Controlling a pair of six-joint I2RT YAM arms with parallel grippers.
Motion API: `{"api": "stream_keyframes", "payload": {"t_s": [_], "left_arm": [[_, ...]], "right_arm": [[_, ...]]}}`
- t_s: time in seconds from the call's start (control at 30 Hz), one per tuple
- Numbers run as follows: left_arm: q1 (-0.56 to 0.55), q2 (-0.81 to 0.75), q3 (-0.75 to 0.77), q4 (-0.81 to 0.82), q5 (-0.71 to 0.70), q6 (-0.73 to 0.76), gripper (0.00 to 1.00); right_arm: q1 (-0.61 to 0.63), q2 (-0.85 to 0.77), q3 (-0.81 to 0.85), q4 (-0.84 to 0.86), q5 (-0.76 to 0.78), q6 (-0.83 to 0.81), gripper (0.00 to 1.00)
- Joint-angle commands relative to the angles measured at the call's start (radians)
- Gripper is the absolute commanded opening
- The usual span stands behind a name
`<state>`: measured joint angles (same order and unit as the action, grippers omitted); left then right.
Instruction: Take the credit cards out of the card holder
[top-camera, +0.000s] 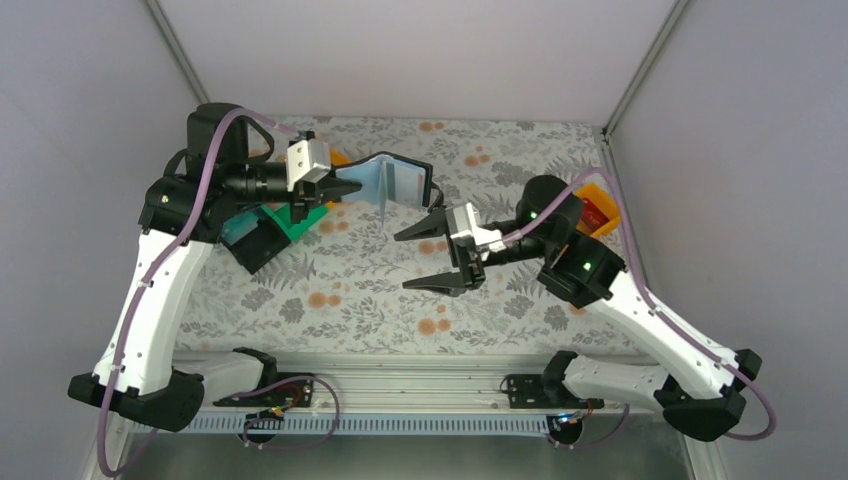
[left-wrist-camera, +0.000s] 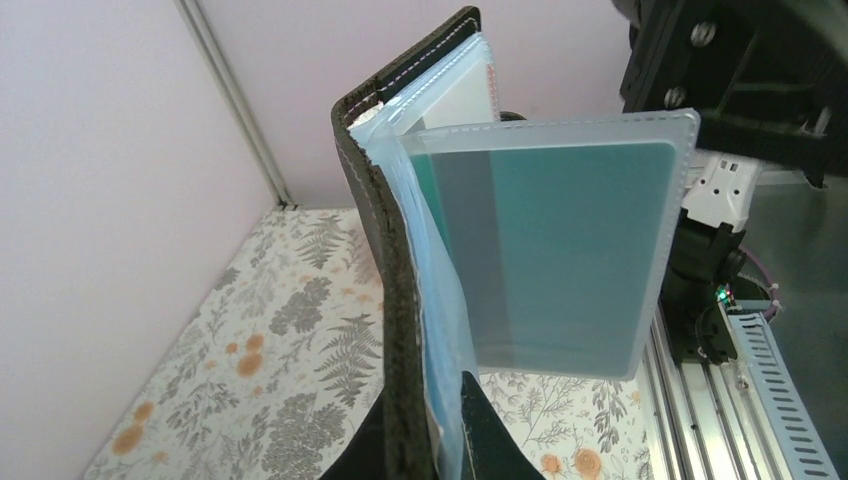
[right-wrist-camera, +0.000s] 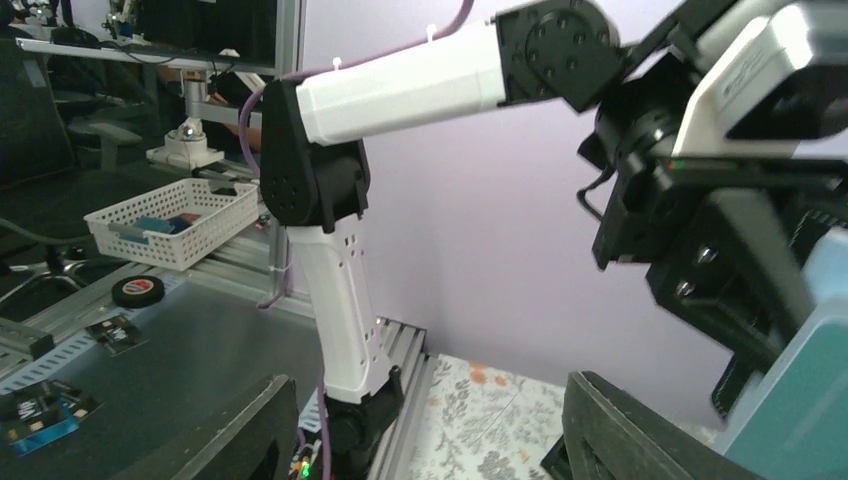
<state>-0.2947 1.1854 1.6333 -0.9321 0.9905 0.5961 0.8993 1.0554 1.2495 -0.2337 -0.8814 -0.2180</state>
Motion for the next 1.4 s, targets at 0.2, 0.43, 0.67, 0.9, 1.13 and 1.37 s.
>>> {"api": "stream_keyframes", "payload": {"t_s": [0.2,0.43,0.67,0.9,1.13,1.37], "left_arm": [[0.002,-0.018,0.004,-0.022,0.016,0.071,0.02],[0.001,-0.025,-0.006,-0.027,0.017,0.076,0.02],[0.001,-0.028,0.000,-0.021,0.001,0.067,0.02],[0.001,-0.024,0.003,-0.016,0.000,0.063,0.02],[0.003,-0.028,0.001,-0.018,0.002,0.064,0.02],[0.001,-0.028,-0.004,-0.020,0.010,0.064,0.02]], "right_arm": [[-0.006,0.000,0.006,0.108,0.316,0.077,0.46],[-0.010,-0.038,-0.008,0.095,0.274,0.050,0.47],[-0.022,-0.109,-0.030,0.073,0.376,0.065,0.49],[-0.028,-0.119,-0.056,0.017,0.513,0.066,0.40],[-0.029,-0.075,-0.054,0.008,0.535,0.056,0.46],[-0.029,-0.043,-0.058,0.038,0.543,0.059,0.55]]}}
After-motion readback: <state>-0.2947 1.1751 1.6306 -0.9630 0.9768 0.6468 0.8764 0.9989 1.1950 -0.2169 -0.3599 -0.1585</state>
